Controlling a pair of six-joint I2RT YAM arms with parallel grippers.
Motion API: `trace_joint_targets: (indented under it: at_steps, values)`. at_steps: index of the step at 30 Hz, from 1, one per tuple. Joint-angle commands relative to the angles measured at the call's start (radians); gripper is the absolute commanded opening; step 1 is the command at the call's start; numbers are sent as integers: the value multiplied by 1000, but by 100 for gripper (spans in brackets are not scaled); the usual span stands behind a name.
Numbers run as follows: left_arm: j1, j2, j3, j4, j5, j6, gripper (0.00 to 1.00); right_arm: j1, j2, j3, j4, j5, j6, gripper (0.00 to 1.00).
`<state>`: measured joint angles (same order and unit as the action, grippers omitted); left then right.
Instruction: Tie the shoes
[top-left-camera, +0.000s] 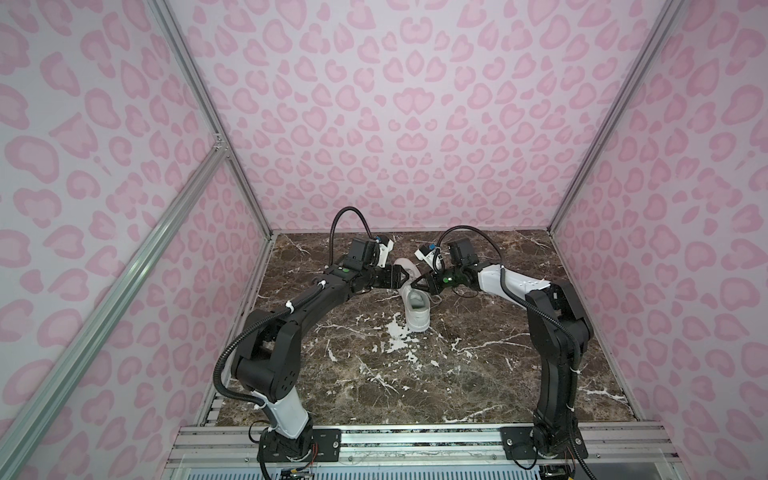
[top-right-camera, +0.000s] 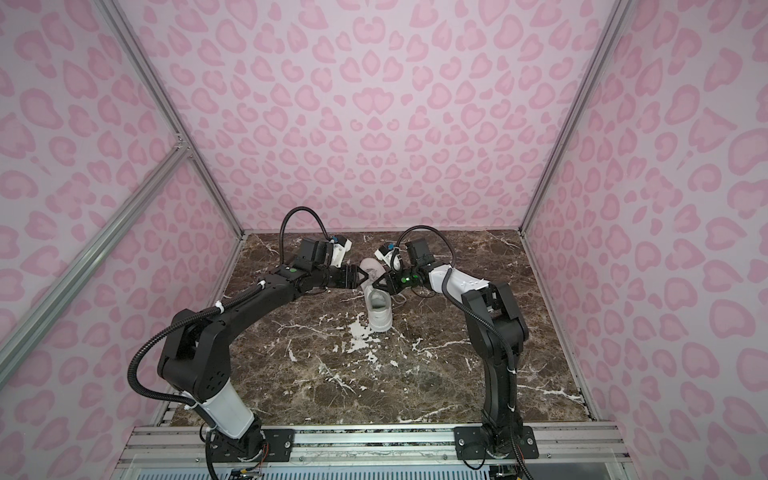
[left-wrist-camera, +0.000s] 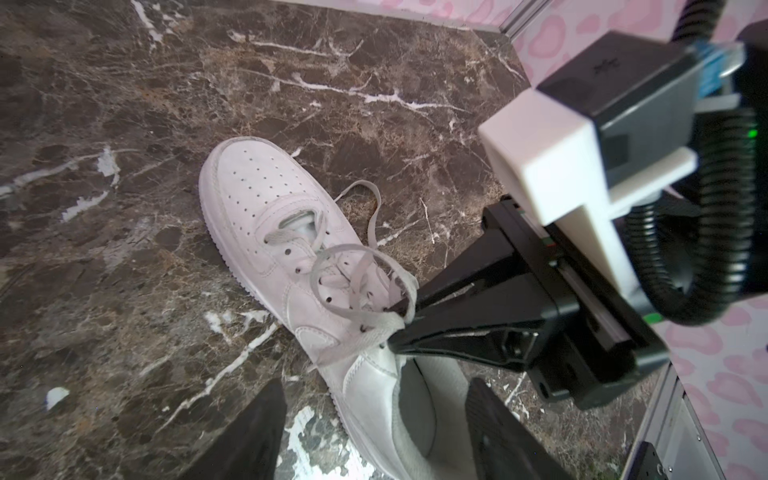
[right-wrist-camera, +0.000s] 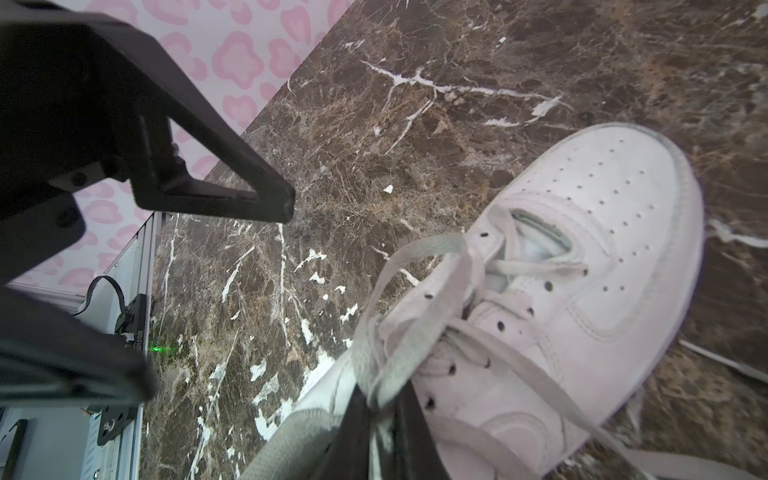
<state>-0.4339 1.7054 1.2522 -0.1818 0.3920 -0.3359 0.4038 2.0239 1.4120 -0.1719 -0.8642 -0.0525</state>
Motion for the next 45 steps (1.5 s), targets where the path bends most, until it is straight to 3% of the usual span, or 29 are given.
trace_joint_targets:
  at_steps: [1, 8, 20, 41, 43, 45]
  values:
    - [5, -32, -39, 98, -6, -39, 71, 3, 16, -1, -66, 51, -3, 12]
    - [16, -2, -100, 204, 46, -153, 66, 3, 21, 7, -76, 51, -4, 11]
    - [40, 120, -46, 316, 150, -310, 64, 3, 15, 0, -83, 51, -10, 10]
    - [15, 238, 76, 232, 139, -303, 50, 9, 12, 3, -81, 53, -9, 8]
    - [12, 240, 83, 218, 132, -295, 46, 9, 13, 2, -82, 53, -9, 8]
    - [7, 248, 87, 211, 134, -291, 36, 10, 13, 3, -81, 53, -10, 8]
